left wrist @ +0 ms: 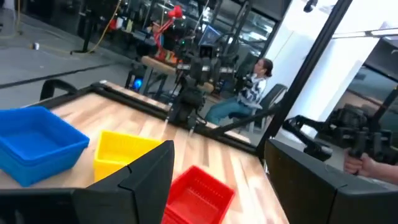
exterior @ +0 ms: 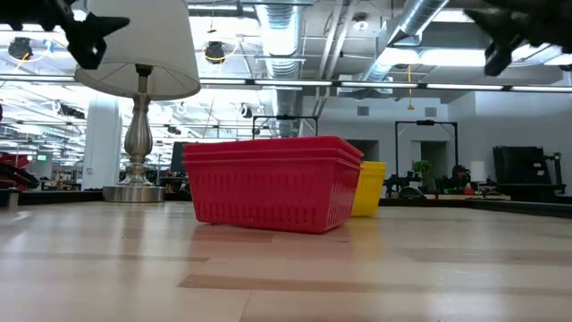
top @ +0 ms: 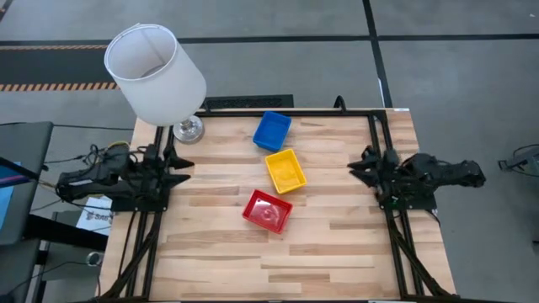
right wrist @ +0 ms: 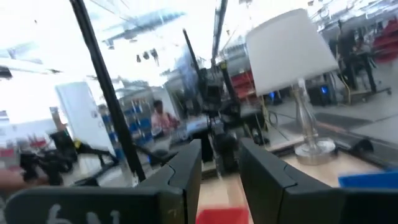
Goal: Stack baskets by color
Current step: Return to Home Position
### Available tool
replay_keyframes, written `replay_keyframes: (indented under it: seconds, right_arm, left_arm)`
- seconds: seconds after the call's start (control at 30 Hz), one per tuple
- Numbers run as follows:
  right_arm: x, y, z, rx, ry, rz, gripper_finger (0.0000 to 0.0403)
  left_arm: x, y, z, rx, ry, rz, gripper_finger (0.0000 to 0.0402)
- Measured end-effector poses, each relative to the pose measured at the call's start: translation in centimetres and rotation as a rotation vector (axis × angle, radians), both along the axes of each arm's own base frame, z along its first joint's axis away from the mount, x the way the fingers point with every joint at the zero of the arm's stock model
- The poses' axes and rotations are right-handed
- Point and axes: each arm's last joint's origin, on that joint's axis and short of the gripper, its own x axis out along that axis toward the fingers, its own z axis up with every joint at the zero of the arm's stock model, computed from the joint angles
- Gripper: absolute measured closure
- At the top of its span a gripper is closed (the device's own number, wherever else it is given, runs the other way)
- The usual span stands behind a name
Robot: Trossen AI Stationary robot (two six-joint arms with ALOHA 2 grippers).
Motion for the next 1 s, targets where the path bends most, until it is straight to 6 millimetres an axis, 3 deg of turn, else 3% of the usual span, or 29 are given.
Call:
replay_keyframes:
  seconds: [0.23,0.5,1.0]
  right_arm:
    - [1.7,0.3,-4.6,0.085,0.106,0.019,0.0272]
    - [1.7,0.5,-5.4,0.051,0.19,0.029,0.0262]
    - [1.8,0.4,-6.1,0.026,0.26,-0.002,0.0262]
  left_arm:
    - [2.0,0.1,-3.4,-0.013,0.005,-0.001,0.0161]
    - [3.8,0.1,-8.2,-0.079,0.015,-0.004,0.0161]
    - [3.9,0.3,-8.4,0.02,0.01,0.088,0.0161]
